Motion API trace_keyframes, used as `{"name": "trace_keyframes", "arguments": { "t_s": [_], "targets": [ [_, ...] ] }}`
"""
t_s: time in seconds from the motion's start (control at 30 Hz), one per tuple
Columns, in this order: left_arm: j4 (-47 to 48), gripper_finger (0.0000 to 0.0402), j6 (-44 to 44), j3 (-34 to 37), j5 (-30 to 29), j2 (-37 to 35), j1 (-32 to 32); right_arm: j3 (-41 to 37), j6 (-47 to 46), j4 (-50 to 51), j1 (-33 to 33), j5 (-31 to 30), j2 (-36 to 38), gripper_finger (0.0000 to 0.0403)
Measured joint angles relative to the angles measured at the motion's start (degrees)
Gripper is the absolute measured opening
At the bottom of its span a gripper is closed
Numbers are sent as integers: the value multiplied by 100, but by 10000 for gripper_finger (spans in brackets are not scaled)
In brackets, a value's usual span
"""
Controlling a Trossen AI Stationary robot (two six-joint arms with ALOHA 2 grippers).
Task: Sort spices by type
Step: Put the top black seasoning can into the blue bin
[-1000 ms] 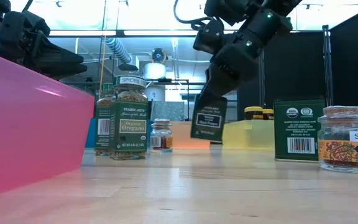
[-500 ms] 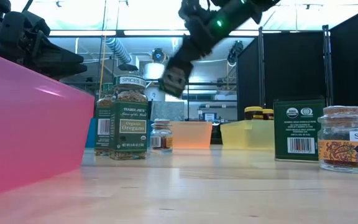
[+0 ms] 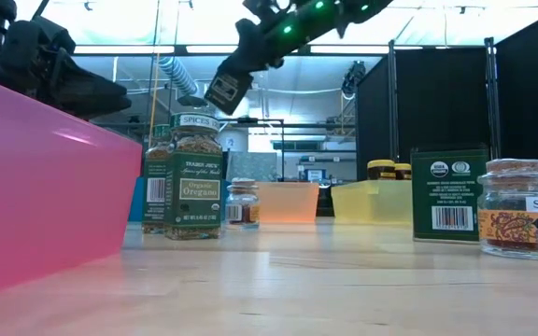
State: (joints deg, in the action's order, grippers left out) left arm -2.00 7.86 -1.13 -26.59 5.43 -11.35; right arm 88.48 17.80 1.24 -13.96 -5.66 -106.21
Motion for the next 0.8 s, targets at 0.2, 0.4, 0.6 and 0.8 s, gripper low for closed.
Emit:
{"name": "trace_keyframes", "arguments": {
  "t_s": [0.2,0.4,0.6,0.8],
  "targets": [
    [7,184,-11,0,-53,35,0,942,17,230,-303,121,-788,145],
    [11,184,-12,0,-73,36,0,1856,17,602,-500,383,-1510,144],
    [13,184,-13,0,-77,37,2,2855,-7,1520,-687,463,-2222,146],
    [17,184,-18,0,-82,37,0,3597,-20,2389,-789,605,-2787,144]
  ]
}}
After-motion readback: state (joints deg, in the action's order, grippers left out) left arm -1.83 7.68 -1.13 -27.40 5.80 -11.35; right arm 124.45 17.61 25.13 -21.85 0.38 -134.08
